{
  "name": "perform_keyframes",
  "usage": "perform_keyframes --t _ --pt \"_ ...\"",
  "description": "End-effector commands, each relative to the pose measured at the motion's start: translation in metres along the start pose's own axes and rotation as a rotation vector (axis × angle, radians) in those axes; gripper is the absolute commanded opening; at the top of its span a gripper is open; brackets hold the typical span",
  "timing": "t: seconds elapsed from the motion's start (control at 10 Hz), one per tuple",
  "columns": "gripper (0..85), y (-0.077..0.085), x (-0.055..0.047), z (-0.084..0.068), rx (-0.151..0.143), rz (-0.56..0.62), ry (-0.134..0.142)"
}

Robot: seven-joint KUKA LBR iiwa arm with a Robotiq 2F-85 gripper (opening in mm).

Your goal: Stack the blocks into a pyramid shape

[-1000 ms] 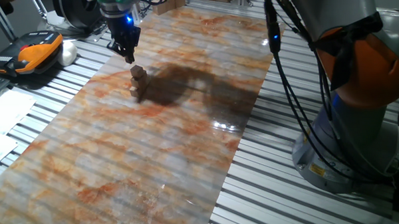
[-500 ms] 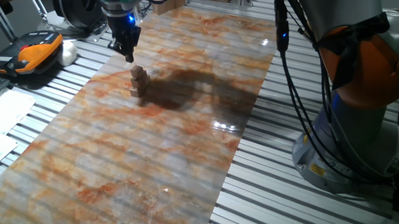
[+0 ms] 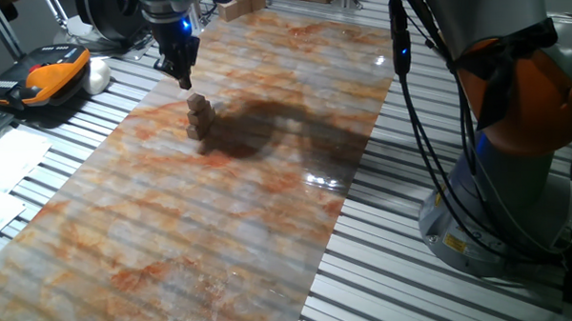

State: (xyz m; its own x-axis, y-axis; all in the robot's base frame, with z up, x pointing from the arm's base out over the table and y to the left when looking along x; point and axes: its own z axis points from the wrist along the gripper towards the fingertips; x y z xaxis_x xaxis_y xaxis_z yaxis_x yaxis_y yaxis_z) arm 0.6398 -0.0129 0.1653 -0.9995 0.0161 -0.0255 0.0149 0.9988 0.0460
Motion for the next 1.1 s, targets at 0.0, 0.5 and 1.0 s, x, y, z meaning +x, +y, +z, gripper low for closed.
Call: perform_keyframes --t 0.0,0.5,1.0 --pt "0.0 0.0002 0.0003 0.0003 0.003 -0.003 0.003" --pt "0.0 -0.0008 0.0013 -0.0003 0.004 -0.016 0.004" --pt "0.0 0.0032 0.0055 -0.0017 0.003 -0.021 0.011"
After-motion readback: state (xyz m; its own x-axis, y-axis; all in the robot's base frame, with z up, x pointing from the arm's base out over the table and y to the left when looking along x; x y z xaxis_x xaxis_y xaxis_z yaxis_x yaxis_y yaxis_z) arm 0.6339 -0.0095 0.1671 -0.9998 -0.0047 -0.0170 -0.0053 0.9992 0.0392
